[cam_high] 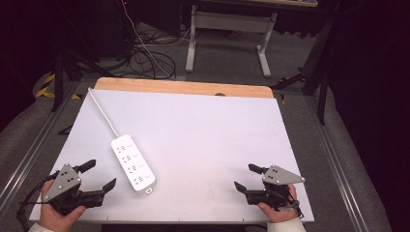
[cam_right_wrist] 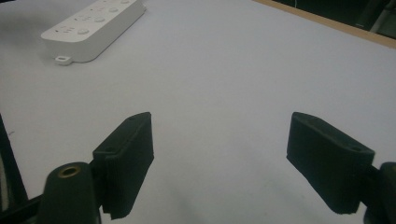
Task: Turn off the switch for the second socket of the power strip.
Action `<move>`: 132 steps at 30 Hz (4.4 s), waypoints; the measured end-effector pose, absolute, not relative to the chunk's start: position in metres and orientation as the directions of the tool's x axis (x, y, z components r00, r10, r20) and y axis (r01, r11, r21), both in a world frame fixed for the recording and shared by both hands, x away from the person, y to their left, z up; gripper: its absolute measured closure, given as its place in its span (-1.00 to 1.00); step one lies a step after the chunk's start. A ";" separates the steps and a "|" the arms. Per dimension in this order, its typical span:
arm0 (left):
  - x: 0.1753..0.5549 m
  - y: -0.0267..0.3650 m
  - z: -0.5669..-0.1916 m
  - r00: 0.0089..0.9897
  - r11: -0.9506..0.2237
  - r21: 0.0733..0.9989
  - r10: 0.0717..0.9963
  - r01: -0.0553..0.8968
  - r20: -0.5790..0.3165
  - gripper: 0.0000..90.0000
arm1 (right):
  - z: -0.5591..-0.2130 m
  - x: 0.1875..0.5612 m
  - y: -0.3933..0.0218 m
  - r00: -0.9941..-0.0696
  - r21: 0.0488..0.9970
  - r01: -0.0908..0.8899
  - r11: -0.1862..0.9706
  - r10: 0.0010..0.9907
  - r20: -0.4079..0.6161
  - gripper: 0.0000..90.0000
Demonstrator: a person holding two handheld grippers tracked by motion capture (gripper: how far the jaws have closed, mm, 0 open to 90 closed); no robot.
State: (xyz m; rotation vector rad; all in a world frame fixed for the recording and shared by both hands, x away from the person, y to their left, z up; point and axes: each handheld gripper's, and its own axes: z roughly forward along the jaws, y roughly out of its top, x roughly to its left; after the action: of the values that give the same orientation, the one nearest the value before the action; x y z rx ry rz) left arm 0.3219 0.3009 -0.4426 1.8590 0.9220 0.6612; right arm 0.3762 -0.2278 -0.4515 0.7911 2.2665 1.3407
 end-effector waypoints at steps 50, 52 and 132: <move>0.343 0.300 -0.418 0.572 -0.297 0.884 0.819 0.361 0.042 0.06 | -0.450 0.374 -0.221 -0.772 0.884 0.273 0.381 0.634 -0.035 -0.45; 0.347 0.298 -0.417 0.579 -0.297 0.883 0.815 0.364 0.035 0.06 | -0.451 0.374 -0.220 -0.772 0.883 0.274 0.382 0.635 -0.035 -0.44; 0.444 0.256 -0.429 0.622 -0.410 0.697 0.780 0.589 -0.066 1.00 | -0.452 0.375 -0.223 -0.781 0.883 0.272 0.382 0.624 -0.030 -0.42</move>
State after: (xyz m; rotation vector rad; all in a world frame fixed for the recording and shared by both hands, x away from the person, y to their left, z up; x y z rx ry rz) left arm 0.4440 0.2557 -0.4294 2.1434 1.0684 0.3511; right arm 0.3751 -0.2232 -0.4525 0.7787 2.2888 1.3613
